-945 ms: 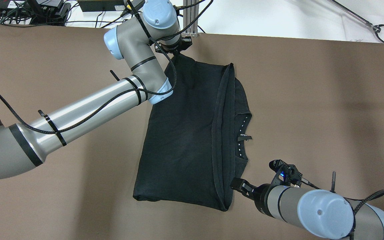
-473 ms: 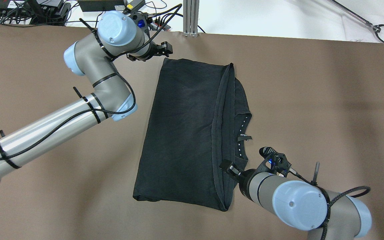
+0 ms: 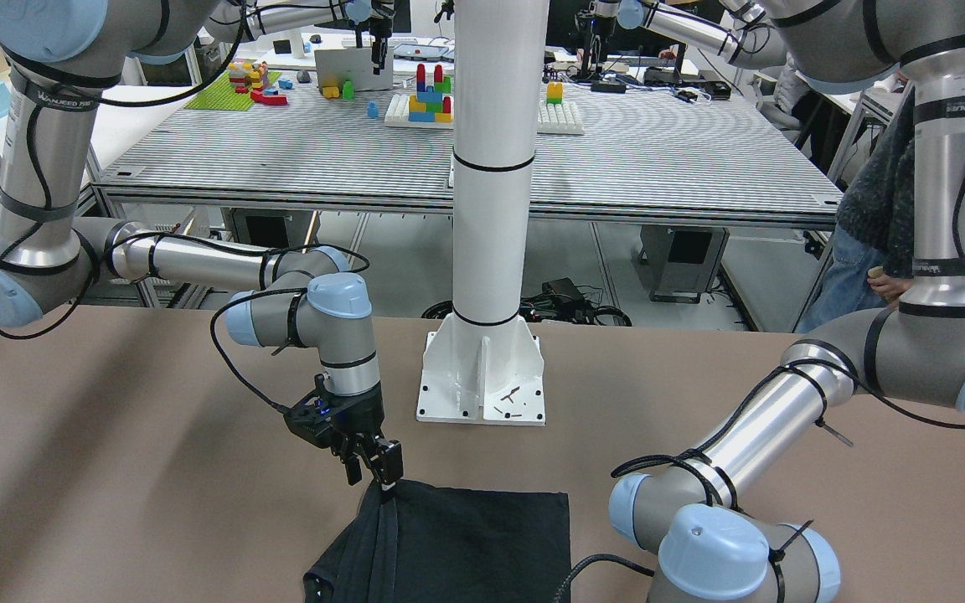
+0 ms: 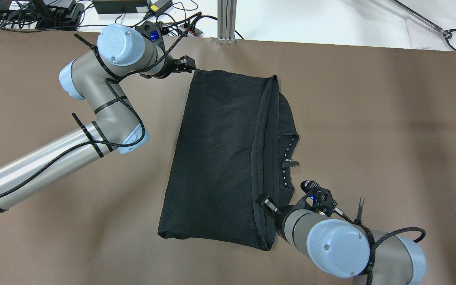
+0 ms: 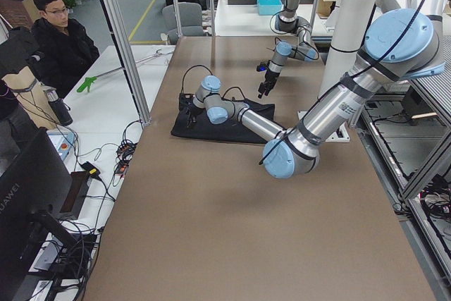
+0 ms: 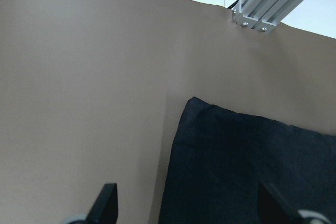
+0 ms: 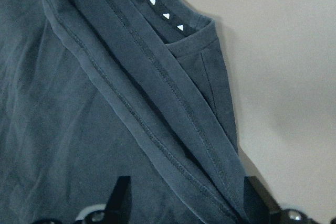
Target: Fold clothes
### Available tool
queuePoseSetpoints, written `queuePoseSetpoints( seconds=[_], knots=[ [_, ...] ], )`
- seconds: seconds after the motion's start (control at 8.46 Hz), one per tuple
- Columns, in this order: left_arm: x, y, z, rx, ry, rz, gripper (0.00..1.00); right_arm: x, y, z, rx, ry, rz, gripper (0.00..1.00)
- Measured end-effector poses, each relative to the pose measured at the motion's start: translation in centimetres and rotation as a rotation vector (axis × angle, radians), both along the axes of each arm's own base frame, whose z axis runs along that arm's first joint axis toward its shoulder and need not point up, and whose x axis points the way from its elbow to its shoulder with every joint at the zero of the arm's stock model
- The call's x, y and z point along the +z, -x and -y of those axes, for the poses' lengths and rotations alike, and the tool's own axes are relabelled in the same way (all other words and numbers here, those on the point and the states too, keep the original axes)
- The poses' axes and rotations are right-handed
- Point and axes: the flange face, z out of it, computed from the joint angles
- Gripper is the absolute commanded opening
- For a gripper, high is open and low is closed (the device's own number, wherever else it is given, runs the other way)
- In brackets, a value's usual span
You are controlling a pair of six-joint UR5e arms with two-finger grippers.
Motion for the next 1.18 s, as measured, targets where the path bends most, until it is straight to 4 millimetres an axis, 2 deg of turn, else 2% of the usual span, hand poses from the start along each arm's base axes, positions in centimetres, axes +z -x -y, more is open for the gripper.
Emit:
queuePoseSetpoints(
  seconds=[0.24,0.47,0.59,0.71,0.95,1.18],
  knots=[
    [-0.5,0.0,-0.1,-0.011,0.005,-0.013,0.94,1.2,1.7,-1.1,-0.016,0.01,-0.026,0.73],
    [-0.8,-0.1,-0.1,-0.017,0.01,-0.021,0.94,1.4,2.8,-2.9,-0.049,0.013,-0.032,0.62],
    [-0.8,-0.1,-0.1,-0.018,0.01,-0.022,0.94,1.5,3.0,-3.0,-0.067,-0.005,-0.045,0.52],
    [-0.8,-0.1,-0.1,-0.021,0.009,-0.021,0.94,1.2,3.1,-2.7,-0.11,-0.059,-0.067,0.48],
    [-0.5,-0.2,-0.2,-0.029,0.007,-0.015,0.94,-0.3,3.2,-1.9,-0.24,-0.239,-0.133,0.48],
    [-0.4,-0.1,-0.4,-0.033,0.005,-0.014,0.94,-0.2,4.1,-1.4,-0.344,-0.366,-0.205,0.48]
  ],
)
